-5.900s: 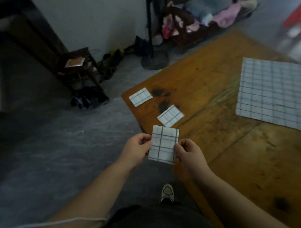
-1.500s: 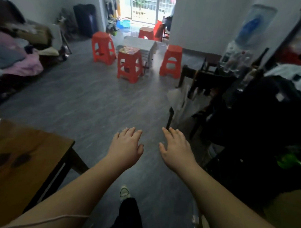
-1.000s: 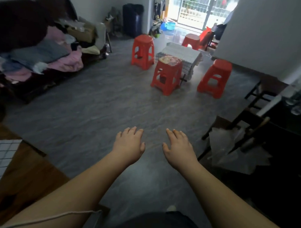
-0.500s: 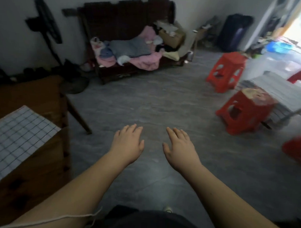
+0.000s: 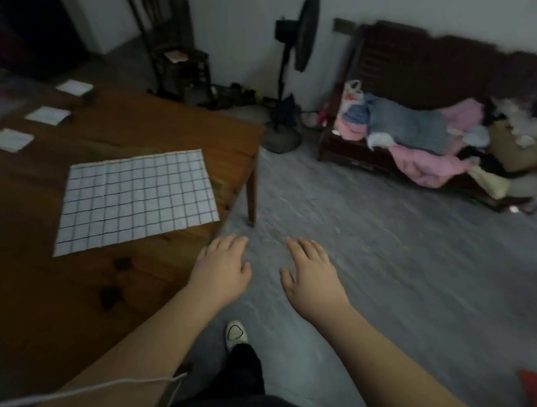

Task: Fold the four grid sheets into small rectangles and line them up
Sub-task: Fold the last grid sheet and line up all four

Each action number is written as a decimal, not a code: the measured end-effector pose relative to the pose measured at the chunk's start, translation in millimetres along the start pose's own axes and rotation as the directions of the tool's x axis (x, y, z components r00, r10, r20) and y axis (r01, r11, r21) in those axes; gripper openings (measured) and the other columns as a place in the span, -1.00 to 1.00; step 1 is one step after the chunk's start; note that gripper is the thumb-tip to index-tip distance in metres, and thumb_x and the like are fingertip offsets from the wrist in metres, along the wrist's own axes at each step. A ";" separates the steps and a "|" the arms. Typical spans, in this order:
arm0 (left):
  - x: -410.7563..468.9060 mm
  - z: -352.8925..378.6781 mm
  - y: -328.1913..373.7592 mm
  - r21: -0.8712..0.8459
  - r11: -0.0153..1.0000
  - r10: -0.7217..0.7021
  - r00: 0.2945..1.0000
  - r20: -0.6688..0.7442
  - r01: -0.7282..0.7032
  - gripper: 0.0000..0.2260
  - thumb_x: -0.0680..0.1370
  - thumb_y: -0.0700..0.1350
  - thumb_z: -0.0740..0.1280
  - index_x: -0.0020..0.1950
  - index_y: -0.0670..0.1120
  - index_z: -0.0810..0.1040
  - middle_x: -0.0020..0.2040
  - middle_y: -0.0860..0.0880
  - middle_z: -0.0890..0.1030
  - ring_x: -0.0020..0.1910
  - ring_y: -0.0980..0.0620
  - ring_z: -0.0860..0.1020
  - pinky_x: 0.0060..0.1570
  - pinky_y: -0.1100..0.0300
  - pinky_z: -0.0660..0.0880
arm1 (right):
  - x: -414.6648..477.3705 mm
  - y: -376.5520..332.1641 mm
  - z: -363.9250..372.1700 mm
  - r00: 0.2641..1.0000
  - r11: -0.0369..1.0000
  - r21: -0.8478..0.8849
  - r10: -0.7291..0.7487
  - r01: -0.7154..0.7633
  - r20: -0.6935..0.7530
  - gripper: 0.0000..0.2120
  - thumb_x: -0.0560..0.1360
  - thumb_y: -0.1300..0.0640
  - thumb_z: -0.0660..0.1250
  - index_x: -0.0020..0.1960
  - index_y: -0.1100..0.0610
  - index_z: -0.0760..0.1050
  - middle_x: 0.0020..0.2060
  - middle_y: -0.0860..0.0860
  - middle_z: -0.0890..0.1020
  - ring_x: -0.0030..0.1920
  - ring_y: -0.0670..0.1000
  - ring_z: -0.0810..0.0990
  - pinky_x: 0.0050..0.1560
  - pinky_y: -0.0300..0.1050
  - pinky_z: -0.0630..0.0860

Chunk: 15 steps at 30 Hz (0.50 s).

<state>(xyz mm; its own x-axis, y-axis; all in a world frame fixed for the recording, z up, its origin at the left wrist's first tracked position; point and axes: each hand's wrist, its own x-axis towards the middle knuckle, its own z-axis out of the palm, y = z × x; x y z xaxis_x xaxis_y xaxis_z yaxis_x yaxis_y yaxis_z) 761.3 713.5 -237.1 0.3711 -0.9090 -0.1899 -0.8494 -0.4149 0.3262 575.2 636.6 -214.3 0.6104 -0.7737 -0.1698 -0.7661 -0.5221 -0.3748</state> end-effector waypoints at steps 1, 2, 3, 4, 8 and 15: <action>12.6 -3.6 -13.8 -0.024 0.999 -0.040 0.999 -0.012 0.040 -0.48 0.63 0.10 0.18 0.58 0.05 0.21 0.57 -0.03 0.27 0.54 -0.05 0.21 0.51 -0.06 0.20 | 23.5 -8.3 1.1 0.999 0.999 -0.019 -0.033 0.033 0.024 -0.39 0.66 -0.12 0.11 0.64 0.02 0.04 0.61 0.03 0.17 0.61 0.11 0.03 0.58 0.10 0.12; 25.6 -7.8 -28.1 -0.046 0.996 -0.079 0.997 -0.025 0.078 -0.48 0.63 0.10 0.17 0.58 0.05 0.20 0.56 -0.02 0.28 0.53 -0.04 0.22 0.51 -0.07 0.21 | 47.5 -17.1 2.4 0.997 0.997 -0.041 -0.066 0.068 0.049 -0.39 0.66 -0.12 0.11 0.64 0.02 0.04 0.61 0.03 0.16 0.61 0.12 0.02 0.58 0.10 0.12; 38.6 -12.3 -42.0 -0.069 0.991 -0.116 0.993 -0.034 0.114 -0.49 0.63 0.10 0.17 0.57 0.05 0.21 0.55 -0.01 0.30 0.52 -0.03 0.25 0.49 -0.08 0.23 | 71.1 -26.7 3.2 0.992 0.993 -0.058 -0.097 0.102 0.074 -0.39 0.65 -0.12 0.11 0.64 0.02 0.04 0.61 0.04 0.16 0.61 0.12 0.02 0.58 0.09 0.12; 50.4 -16.9 -54.7 -0.090 0.985 -0.152 0.988 -0.041 0.148 -0.49 0.62 0.10 0.18 0.56 0.05 0.22 0.53 -0.01 0.32 0.50 -0.03 0.27 0.48 -0.08 0.25 | 93.5 -36.5 3.9 0.987 0.988 -0.070 -0.128 0.135 0.097 -0.39 0.65 -0.12 0.12 0.64 0.02 0.05 0.60 0.04 0.17 0.61 0.12 0.03 0.58 0.09 0.12; 89.1 -28.8 -93.4 -0.155 0.938 -0.318 0.948 -0.028 0.311 -0.51 0.63 0.06 0.22 0.55 0.04 0.24 0.52 -0.01 0.32 0.51 -0.03 0.27 0.48 -0.04 0.25 | 172.8 -69.7 12.1 0.957 0.963 -0.085 -0.241 0.257 0.163 -0.40 0.64 -0.11 0.15 0.62 0.00 0.10 0.59 0.02 0.22 0.60 0.09 0.09 0.56 0.11 0.18; 118.9 -28.3 -136.4 -0.240 0.827 -0.528 0.849 -0.017 0.509 -0.49 0.63 0.02 0.22 0.57 0.02 0.21 0.54 -0.02 0.31 0.50 -0.02 0.28 0.46 0.01 0.28 | 277.8 -99.2 37.1 0.866 0.893 -0.088 -0.397 0.441 0.305 -0.42 0.64 -0.09 0.19 0.61 0.00 0.15 0.58 0.01 0.24 0.59 0.07 0.12 0.58 0.07 0.15</action>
<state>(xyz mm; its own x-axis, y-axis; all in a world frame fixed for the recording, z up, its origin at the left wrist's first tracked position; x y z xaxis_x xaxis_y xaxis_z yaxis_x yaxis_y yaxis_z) 931.8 660.9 -278.0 0.7695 -0.5538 -0.3179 -0.4234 -0.8152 0.3953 828.3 486.8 -258.1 0.8939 -0.3528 -0.2764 -0.4330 -0.8390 -0.3295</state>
